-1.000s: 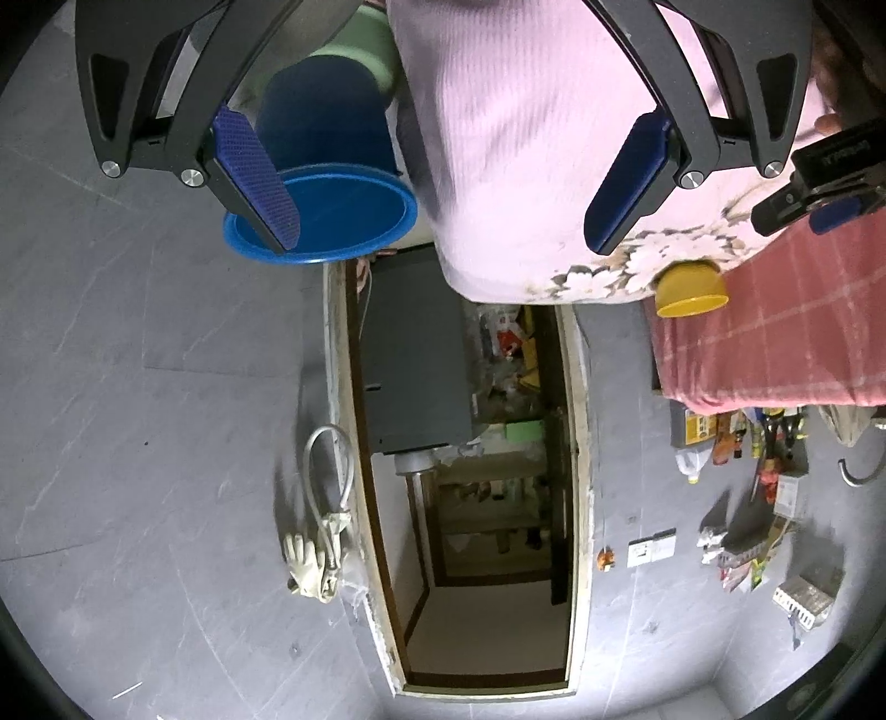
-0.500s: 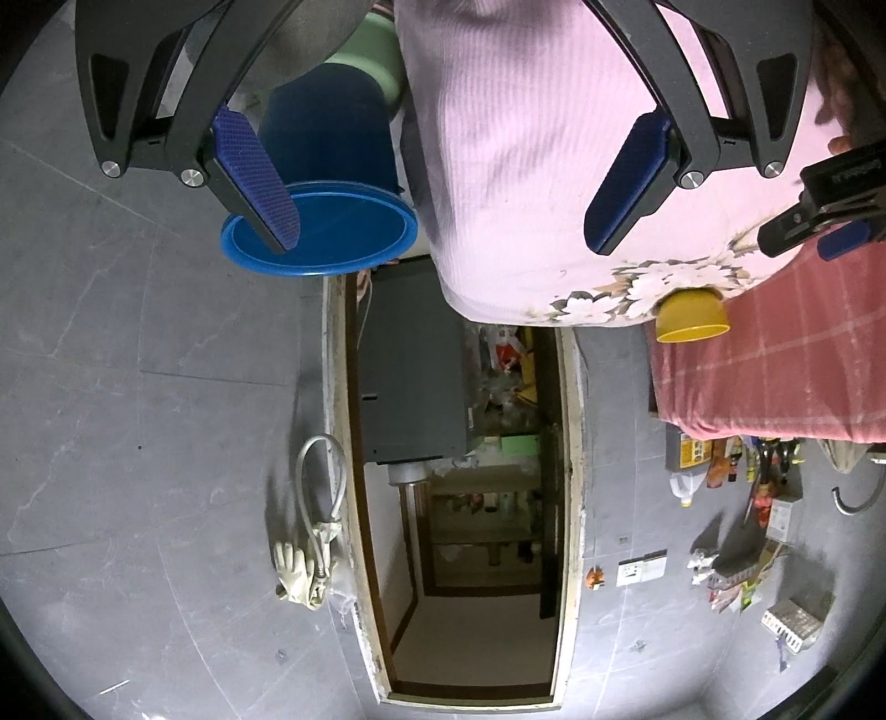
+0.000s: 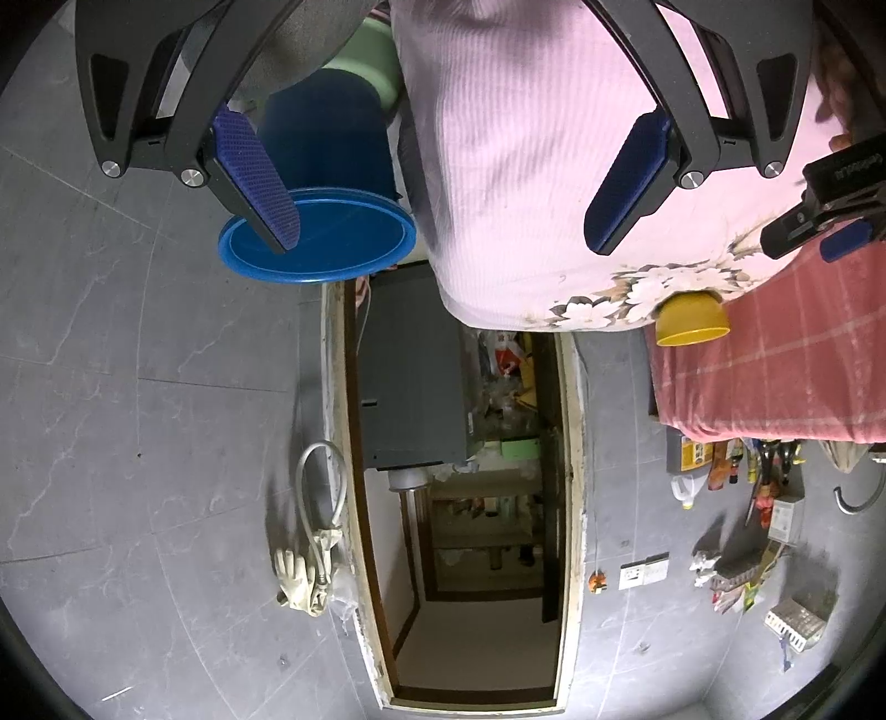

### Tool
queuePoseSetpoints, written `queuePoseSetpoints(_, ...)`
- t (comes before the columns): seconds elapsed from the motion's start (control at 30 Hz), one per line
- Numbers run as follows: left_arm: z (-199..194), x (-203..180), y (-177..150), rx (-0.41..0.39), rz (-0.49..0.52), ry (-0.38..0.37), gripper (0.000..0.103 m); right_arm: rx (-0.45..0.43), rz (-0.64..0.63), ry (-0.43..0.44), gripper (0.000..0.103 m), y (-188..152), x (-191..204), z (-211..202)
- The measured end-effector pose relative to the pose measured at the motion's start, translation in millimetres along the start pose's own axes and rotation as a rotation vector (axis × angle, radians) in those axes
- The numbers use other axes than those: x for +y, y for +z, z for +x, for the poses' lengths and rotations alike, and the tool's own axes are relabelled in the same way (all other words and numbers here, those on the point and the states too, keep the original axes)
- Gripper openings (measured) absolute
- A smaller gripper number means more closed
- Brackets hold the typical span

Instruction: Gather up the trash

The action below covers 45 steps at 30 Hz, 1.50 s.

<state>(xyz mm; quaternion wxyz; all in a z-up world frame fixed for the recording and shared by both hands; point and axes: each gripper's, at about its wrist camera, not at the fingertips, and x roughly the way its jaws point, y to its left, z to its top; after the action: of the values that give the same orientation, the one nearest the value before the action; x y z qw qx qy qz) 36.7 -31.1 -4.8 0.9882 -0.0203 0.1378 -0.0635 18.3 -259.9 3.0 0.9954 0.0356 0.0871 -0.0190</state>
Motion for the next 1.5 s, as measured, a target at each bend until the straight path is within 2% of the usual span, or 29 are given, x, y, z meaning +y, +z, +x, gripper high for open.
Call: queuePoseSetpoints(1.5, -2.4, 1.9, -1.4, -0.016, 0.019, -0.006, 0.101, 0.01, 0.009, -0.002, 0.103, -2.9, 0.0, 1.9)
